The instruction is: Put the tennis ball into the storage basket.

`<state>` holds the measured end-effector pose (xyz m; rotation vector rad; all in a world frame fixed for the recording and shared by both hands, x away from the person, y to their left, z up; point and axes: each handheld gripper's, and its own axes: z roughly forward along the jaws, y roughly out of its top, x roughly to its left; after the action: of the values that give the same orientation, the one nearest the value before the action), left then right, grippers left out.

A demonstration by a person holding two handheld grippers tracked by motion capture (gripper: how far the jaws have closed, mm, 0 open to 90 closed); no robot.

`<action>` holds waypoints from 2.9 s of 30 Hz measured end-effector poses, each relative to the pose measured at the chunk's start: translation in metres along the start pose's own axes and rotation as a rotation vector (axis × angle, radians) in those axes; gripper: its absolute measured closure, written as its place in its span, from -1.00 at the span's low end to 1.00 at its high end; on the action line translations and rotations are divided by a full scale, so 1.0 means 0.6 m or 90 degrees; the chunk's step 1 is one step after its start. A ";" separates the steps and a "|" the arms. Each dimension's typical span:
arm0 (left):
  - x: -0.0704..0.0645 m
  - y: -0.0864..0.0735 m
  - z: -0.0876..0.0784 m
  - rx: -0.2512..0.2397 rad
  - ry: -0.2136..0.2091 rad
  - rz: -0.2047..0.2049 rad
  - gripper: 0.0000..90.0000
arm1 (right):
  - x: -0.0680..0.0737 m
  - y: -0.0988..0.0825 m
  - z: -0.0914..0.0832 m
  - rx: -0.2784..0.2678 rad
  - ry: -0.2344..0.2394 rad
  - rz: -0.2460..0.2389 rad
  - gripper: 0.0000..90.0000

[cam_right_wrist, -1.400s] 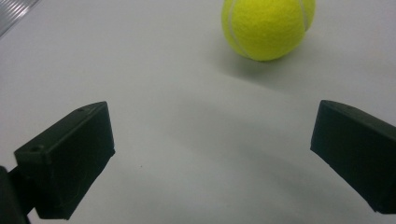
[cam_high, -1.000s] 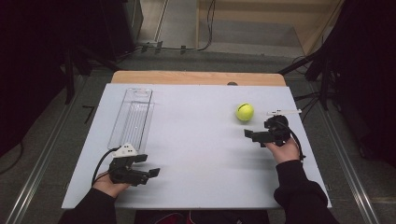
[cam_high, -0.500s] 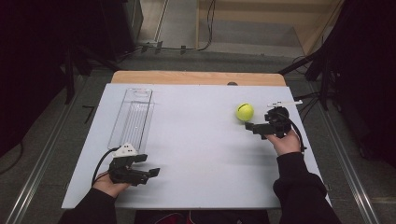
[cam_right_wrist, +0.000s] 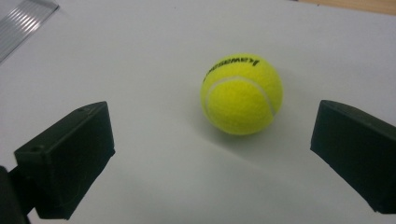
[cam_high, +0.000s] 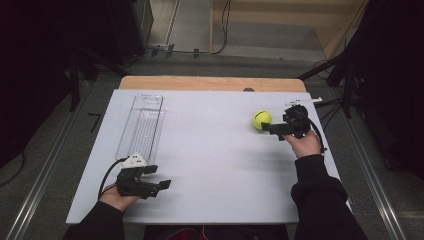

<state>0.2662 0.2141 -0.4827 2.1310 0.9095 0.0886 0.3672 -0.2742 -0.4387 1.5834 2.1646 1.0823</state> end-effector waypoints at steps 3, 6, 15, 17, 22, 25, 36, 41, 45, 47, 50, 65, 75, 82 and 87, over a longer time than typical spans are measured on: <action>0.001 0.000 0.000 -0.002 -0.001 -0.001 -0.53 | -0.001 0.011 0.001 -0.004 -0.004 -0.002 -1.00; 0.001 -0.001 0.000 -0.002 -0.001 -0.001 -0.53 | -0.003 0.017 0.003 -0.005 -0.004 -0.002 -1.00; 0.001 -0.001 0.000 0.000 0.000 0.000 -0.53 | -0.005 0.039 0.022 -0.001 -0.007 -0.011 -1.00; 0.001 -0.001 0.000 -0.001 -0.001 0.000 -0.53 | -0.005 0.042 0.024 -0.002 -0.009 -0.012 -1.00; 0.001 -0.001 0.000 0.000 -0.001 -0.001 -0.53 | -0.008 0.058 0.030 -0.008 -0.011 -0.011 -1.00; 0.002 -0.002 0.000 0.000 0.002 -0.004 -0.53 | -0.014 0.068 0.037 -0.008 -0.006 -0.009 -1.00; 0.004 -0.005 0.000 0.004 0.006 -0.008 -0.53 | -0.020 0.087 0.065 -0.006 -0.010 -0.014 -1.00; 0.003 -0.007 -0.001 0.003 0.007 -0.008 -0.53 | -0.022 0.089 0.077 -0.007 -0.013 -0.015 -1.00; 0.002 -0.007 -0.001 0.001 0.007 -0.008 -0.53 | -0.023 0.087 0.081 -0.010 -0.017 -0.016 -1.00; 0.002 -0.007 -0.001 0.001 0.006 -0.008 -0.53 | -0.024 0.086 0.081 -0.007 -0.018 -0.013 -1.00; 0.002 -0.007 -0.001 0.001 0.006 -0.007 -0.53 | -0.027 0.084 0.083 -0.008 -0.014 -0.004 -1.00; 0.002 -0.006 -0.002 -0.001 0.005 -0.007 -0.53 | -0.033 0.070 0.103 -0.004 -0.016 0.008 -1.00; 0.002 -0.006 -0.004 0.000 0.004 -0.004 -0.53 | -0.031 0.058 0.122 0.024 -0.020 0.006 -1.00; 0.002 -0.006 -0.005 -0.003 0.004 -0.004 -0.53 | -0.033 0.049 0.134 0.029 -0.023 0.016 -1.00; 0.002 -0.006 -0.006 -0.003 0.005 -0.003 -0.53 | -0.036 0.039 0.141 0.036 -0.030 0.016 -1.00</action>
<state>0.2636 0.2185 -0.4832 2.1255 0.9177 0.0958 0.4417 -0.2552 -0.4859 1.6484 2.1679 0.9885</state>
